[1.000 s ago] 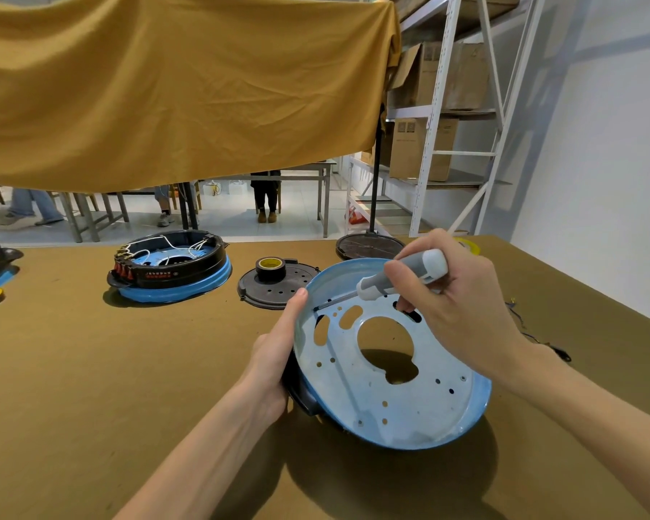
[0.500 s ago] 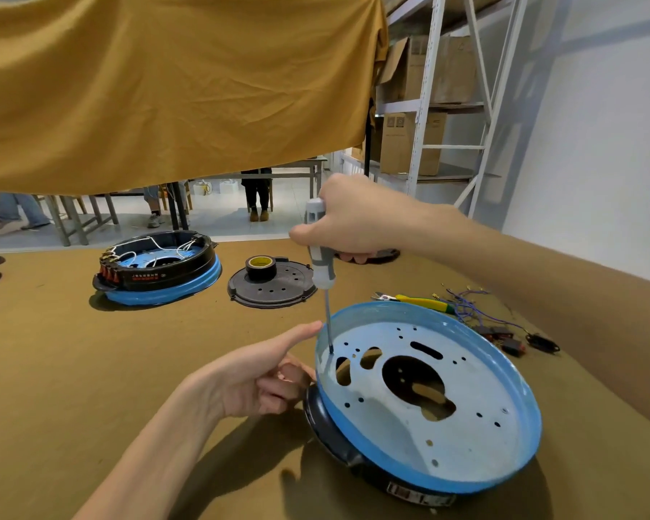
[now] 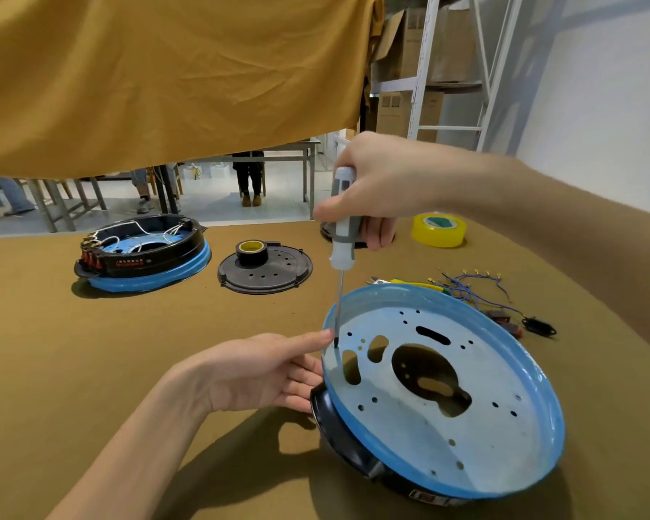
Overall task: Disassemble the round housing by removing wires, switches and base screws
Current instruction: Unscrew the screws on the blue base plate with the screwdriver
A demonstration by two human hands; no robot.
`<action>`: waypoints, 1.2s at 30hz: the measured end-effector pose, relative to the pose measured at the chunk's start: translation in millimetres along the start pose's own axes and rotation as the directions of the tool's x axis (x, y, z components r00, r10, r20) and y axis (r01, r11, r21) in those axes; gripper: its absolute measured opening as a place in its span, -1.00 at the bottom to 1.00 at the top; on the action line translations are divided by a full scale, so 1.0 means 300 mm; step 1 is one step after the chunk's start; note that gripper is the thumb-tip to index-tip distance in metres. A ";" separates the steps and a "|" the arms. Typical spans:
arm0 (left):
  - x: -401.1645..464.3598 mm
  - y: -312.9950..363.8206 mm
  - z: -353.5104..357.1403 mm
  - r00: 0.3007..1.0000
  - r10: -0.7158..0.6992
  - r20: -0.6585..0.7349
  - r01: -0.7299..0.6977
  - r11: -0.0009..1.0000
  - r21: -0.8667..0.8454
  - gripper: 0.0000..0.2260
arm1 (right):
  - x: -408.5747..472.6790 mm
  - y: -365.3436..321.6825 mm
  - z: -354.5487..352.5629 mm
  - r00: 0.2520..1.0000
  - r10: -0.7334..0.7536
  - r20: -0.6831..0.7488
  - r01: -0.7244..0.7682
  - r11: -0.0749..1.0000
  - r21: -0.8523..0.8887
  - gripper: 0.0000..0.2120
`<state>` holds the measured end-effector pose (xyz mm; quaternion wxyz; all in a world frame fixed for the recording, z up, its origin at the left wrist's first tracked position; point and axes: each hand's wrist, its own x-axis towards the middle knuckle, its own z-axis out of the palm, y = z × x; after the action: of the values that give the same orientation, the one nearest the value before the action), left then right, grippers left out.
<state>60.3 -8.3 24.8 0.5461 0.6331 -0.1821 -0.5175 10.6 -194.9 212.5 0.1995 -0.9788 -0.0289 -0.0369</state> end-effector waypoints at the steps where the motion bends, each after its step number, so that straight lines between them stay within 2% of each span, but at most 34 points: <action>1: 0.000 -0.002 0.001 1.000 -0.012 0.000 0.012 1.000 -0.013 -0.25 | -0.007 -0.003 0.008 1.000 -0.005 0.014 0.005 1.000 -0.014 -0.66; 6: 0.019 -0.016 0.010 0.996 -0.077 -0.036 0.075 0.996 -0.053 -0.26 | -0.017 0.009 0.051 0.997 -0.051 0.061 0.051 0.999 -0.006 -0.76; 9: 0.029 -0.020 0.012 0.994 -0.088 -0.060 0.083 0.993 -0.087 -0.30 | -0.019 0.007 0.014 0.984 -0.089 0.157 0.085 0.996 0.030 -0.89; 11: 0.032 -0.020 0.014 0.993 -0.091 -0.078 0.082 0.991 -0.107 -0.30 | -0.020 0.002 -0.016 0.973 -0.060 0.224 0.058 0.998 0.018 -0.89; 13: 0.038 -0.021 0.020 0.991 -0.091 -0.095 0.078 0.988 -0.134 -0.30 | -0.021 0.001 -0.021 0.976 0.021 0.215 0.003 0.994 -0.109 -0.83; 15: 0.044 -0.024 0.024 0.990 -0.082 -0.111 0.065 0.987 -0.148 -0.31 | -0.015 0.008 -0.008 0.992 0.071 0.102 -0.023 0.910 -0.414 -0.51; 16: 0.046 -0.026 0.026 0.990 -0.078 -0.116 0.061 0.987 -0.146 -0.31 | -0.011 0.013 0.001 0.999 0.042 0.029 -0.020 0.852 -0.523 -0.40; 17: 0.048 -0.028 0.027 0.990 -0.079 -0.118 0.062 0.988 -0.139 -0.30 | -0.007 0.020 0.013 1.000 -0.014 -0.019 0.001 0.823 -0.569 -0.38; 19: 0.051 -0.029 0.027 0.990 -0.083 -0.116 0.067 0.989 -0.129 -0.29 | 0.000 0.026 0.014 0.997 -0.082 -0.008 0.067 0.856 -0.513 -0.50; 22: 0.053 -0.030 0.029 0.988 -0.086 -0.132 0.068 0.988 -0.138 -0.28 | -0.016 0.001 -0.014 0.976 -0.136 0.167 0.180 0.941 -0.286 -0.87; 23: 0.055 -0.030 0.031 0.987 -0.087 -0.136 0.068 0.988 -0.136 -0.28 | -0.024 -0.009 -0.028 0.961 -0.177 0.213 0.229 0.940 -0.253 -0.87; 25: 0.056 -0.032 0.034 0.986 -0.087 -0.144 0.068 0.989 -0.133 -0.27 | -0.024 -0.014 -0.038 0.940 -0.201 0.275 0.271 0.931 -0.244 -0.72; 27: 0.056 -0.033 0.034 0.985 -0.084 -0.152 0.065 0.990 -0.127 -0.26 | -0.023 -0.012 -0.023 0.960 -0.115 0.254 0.187 0.942 -0.280 -0.69; 28: 0.056 -0.034 0.034 0.985 -0.084 -0.151 0.065 0.990 -0.124 -0.26 | -0.021 -0.004 -0.006 0.975 -0.051 0.214 0.126 0.926 -0.355 -0.63; 29: 0.056 -0.033 0.033 0.985 -0.085 -0.147 0.068 0.990 -0.122 -0.25 | -0.019 0.006 0.010 0.989 -0.034 0.143 0.102 0.858 -0.503 -0.54; 31: 0.056 -0.032 0.031 0.986 -0.089 -0.144 0.072 0.991 -0.115 -0.24 | -0.009 0.033 0.033 0.990 -0.141 0.017 0.108 0.675 -0.730 -0.42; 32: 0.057 -0.033 0.029 0.986 -0.089 -0.144 0.073 0.991 -0.113 -0.25 | -0.006 0.044 0.038 0.983 -0.185 -0.001 0.122 0.657 -0.744 -0.44; 33: 0.058 -0.033 0.027 0.986 -0.089 -0.142 0.074 0.991 -0.111 -0.25 | -0.006 0.046 0.033 0.980 -0.198 0.010 0.147 0.690 -0.709 -0.50; 36: 0.060 -0.033 0.024 0.986 -0.092 -0.138 0.075 0.990 -0.123 -0.30 | -0.013 0.025 0.001 0.961 -0.252 0.115 0.277 0.883 -0.379 -0.81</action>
<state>58.1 -22.8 8.8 0.5718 0.6427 -0.0848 -0.5029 7.2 -201.7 209.1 -0.0081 -0.9863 -0.1604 -0.0386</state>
